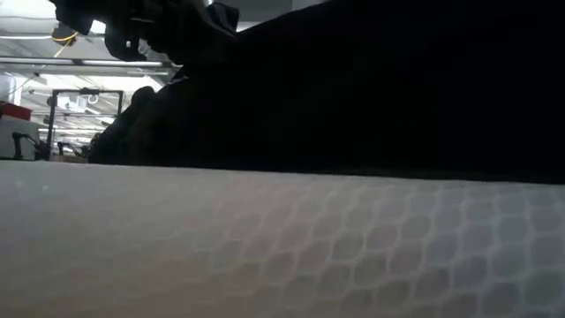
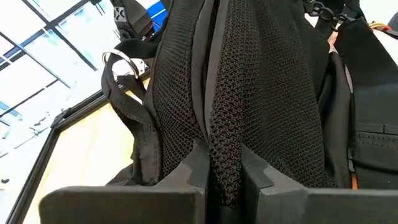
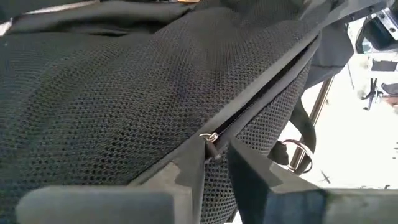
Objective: Unpack backpack
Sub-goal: Open the black bag
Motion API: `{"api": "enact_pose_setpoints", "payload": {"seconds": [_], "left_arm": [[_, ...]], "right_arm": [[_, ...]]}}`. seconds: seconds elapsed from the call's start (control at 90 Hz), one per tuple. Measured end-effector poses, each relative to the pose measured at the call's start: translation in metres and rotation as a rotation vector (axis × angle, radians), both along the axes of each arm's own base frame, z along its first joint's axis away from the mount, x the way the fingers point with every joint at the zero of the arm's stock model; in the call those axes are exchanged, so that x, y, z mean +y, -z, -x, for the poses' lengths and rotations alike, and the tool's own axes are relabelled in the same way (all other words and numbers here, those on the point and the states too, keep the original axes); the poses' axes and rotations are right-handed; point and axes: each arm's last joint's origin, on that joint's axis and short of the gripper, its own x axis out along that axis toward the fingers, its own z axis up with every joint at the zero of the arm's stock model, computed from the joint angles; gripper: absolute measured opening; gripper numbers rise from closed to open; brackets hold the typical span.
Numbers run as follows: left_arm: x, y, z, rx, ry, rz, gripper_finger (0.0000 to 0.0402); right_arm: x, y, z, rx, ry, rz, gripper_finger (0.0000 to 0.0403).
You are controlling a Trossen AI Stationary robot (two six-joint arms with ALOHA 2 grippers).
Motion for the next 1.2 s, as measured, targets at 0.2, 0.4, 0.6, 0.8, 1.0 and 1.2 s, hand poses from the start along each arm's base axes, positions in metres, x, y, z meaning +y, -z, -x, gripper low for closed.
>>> {"api": "enact_pose_setpoints", "payload": {"seconds": [0.2, 0.4, 0.6, 0.8, 1.0, 1.2], "left_arm": [[0.000, 0.000, 0.000, 0.002, -0.002, 0.005, 0.0017], [0.000, 0.000, 0.000, 0.001, 0.000, 0.003, 0.0017], [0.000, 0.000, 0.000, 0.000, 0.000, 0.003, 0.0017], [0.000, 0.000, 0.000, 0.000, 0.001, 0.003, 0.0017], [0.000, 0.000, 0.000, 0.001, 0.004, 0.004, 0.0017], [0.000, 0.000, 0.000, 0.001, 0.005, 0.007, 0.0017]], "right_arm": [[-0.002, 0.004, -0.004, 0.031, -0.011, 0.007, 0.0044], [-0.001, 0.004, -0.003, 0.059, -0.015, -0.025, 0.0007], [0.000, 0.004, -0.003, 0.057, -0.015, -0.036, 0.0003], [0.001, 0.005, -0.003, 0.072, 0.008, -0.080, 0.0001], [0.003, 0.005, -0.001, 0.089, 0.017, -0.119, 0.0000], [0.010, -0.002, 0.005, 0.071, 0.017, -0.147, 0.0000]]}}
